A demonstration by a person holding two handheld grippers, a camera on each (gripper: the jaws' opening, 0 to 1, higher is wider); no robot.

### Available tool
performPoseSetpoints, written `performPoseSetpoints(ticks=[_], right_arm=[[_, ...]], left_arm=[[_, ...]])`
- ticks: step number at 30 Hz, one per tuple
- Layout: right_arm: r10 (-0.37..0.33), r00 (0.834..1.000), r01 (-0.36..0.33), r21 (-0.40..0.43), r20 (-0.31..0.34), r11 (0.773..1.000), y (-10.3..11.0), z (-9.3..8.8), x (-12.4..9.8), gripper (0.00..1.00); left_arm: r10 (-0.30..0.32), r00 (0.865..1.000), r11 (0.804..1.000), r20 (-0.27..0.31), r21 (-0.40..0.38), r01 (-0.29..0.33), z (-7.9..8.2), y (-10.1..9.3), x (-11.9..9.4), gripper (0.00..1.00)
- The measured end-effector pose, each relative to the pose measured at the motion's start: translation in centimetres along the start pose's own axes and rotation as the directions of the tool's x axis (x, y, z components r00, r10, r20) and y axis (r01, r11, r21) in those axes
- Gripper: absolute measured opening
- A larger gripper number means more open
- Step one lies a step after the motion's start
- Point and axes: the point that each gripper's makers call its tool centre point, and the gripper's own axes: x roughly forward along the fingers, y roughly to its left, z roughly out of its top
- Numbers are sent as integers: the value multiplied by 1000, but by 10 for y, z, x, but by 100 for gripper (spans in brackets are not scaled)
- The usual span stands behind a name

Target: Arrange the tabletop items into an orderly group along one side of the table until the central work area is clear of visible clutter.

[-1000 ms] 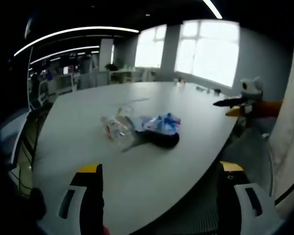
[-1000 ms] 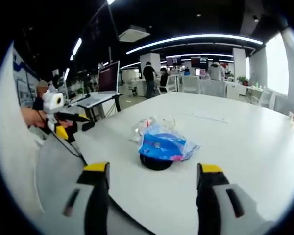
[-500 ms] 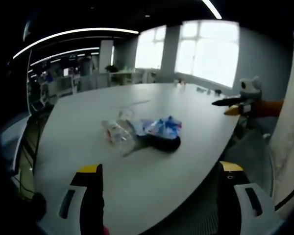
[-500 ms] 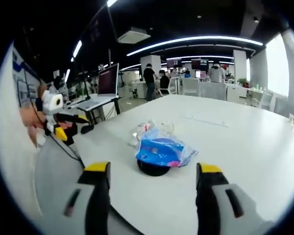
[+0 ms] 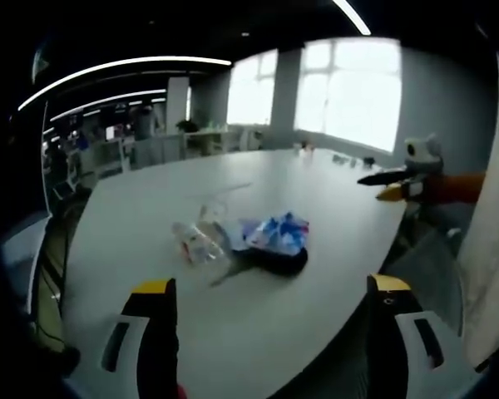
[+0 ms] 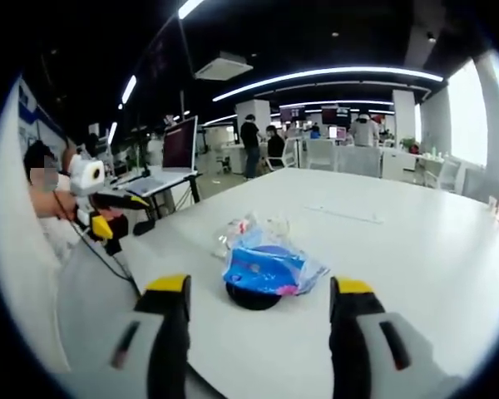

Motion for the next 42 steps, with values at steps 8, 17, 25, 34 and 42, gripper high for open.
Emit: performPoseSetpoints(ticks=[8,17,25,34,42], right_arm=[[4,1000,-4,-14,19,1000,-3,13,6,64],[18,999,-17,-32,32,999,-6,23,15,60],[23,999,-21,-37,30,999,-12,29,24,54],[35,999,-34,-37,24,999,-18,30,38,53],[43,999,-42,-36,14,998,-25,29,50,51]], left_arm=[[-8,999,1000,37,29,6,27,-2,10,90],[-10,998,999,64,53,6,49,-2,23,87],[-1,997,998,71,61,-4,60,-1,38,80],[4,997,999,79,49,-7,67,-1,54,76],[0,997,999,77,46,-4,72,-3,70,73]])
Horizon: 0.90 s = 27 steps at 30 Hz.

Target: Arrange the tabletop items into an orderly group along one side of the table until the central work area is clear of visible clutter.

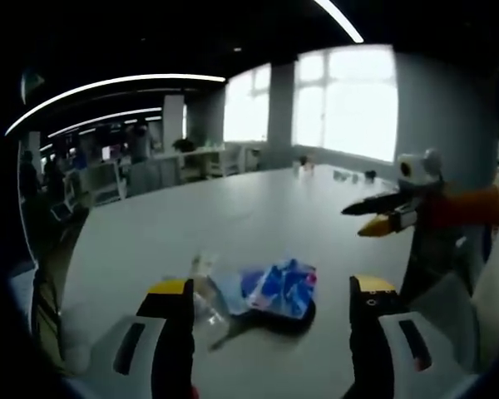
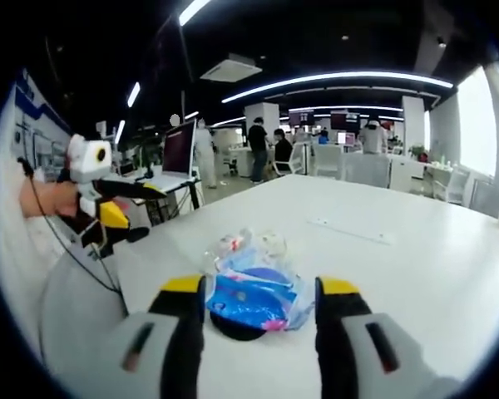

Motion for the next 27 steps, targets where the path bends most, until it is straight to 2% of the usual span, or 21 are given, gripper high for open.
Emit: performPoseSetpoints(ticks=[13,27], right_arm=[[10,1000,-9,4,-21,1000,-12,-8,17,45],[18,999,-17,23,-50,1000,-21,-21,32,40]], left_arm=[[28,999,999,-30,-33,-29,-9,-5,29,66],[16,998,998,-65,-59,-20,-23,-14,57,59]])
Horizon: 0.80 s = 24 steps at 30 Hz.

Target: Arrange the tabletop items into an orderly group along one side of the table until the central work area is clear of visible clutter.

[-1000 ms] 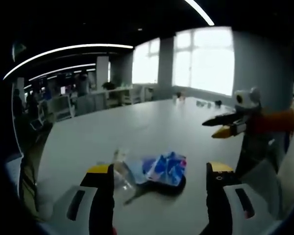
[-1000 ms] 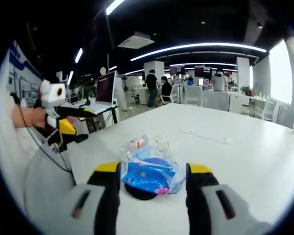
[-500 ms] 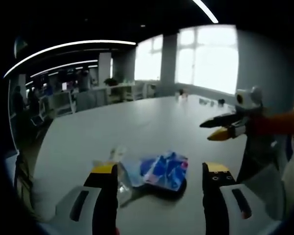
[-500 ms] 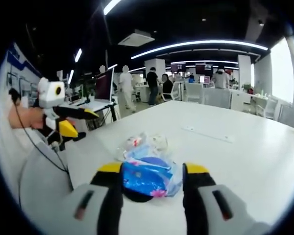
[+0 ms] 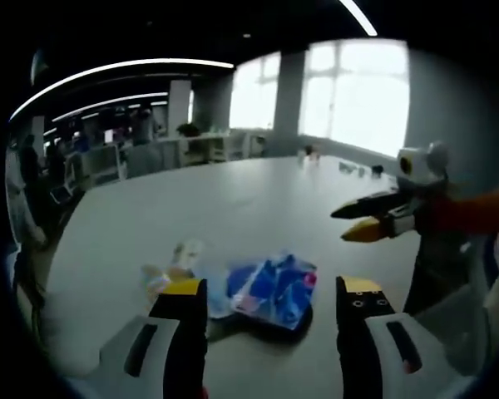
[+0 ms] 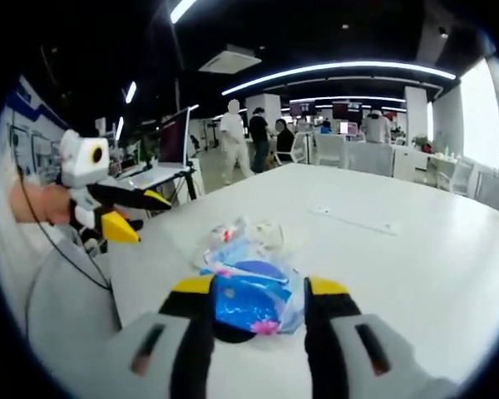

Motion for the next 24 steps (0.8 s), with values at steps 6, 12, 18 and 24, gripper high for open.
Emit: performPoseSetpoints(ticks=[6,12,18,24], right_arm=[[3,1000,-3,13,-16,1000,-2,-7,8,39],[8,1000,-8,11,-30,1000,-1,-12,15,37],[10,999,-9,15,-49,1000,-5,-20,22,35],[10,998,-9,23,-64,1000,-10,-26,30,33]], left_arm=[[2,1000,1000,-21,-10,-2,-9,0,7,58],[6,999,1000,-44,-22,-7,-21,0,14,57],[15,998,999,-61,-34,-17,-30,2,20,54],[19,996,998,-82,-53,-23,-39,4,29,52]])
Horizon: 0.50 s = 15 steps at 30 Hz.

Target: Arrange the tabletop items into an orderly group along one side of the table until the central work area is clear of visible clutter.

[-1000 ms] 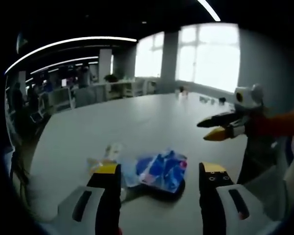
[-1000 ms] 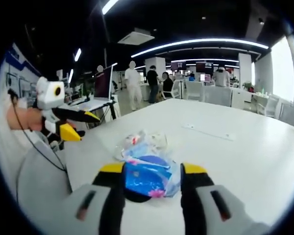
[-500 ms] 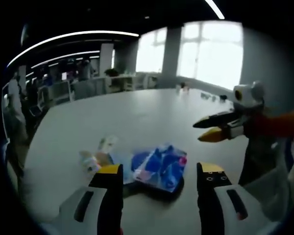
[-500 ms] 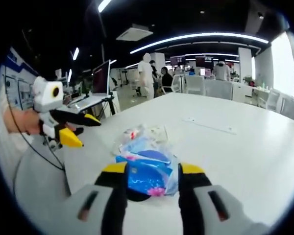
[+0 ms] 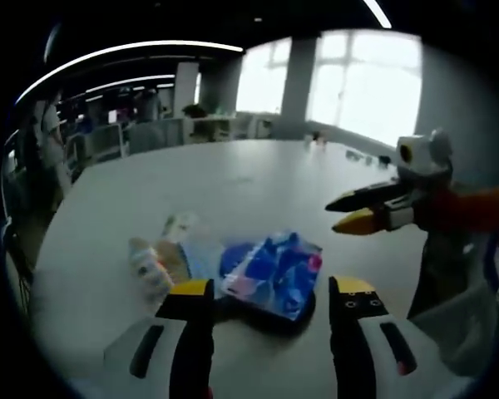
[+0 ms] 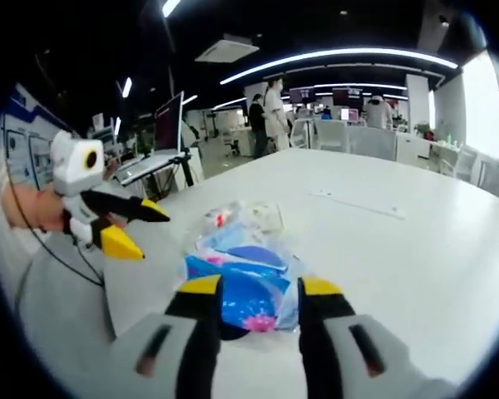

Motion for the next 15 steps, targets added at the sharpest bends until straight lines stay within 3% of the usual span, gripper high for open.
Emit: performPoseSetpoints(ticks=[15], right_arm=[[7,998,-8,-14,-60,1000,-9,-17,21,29]], left_arm=[[18,999,999,-50,-26,-20,-17,7,16,46]])
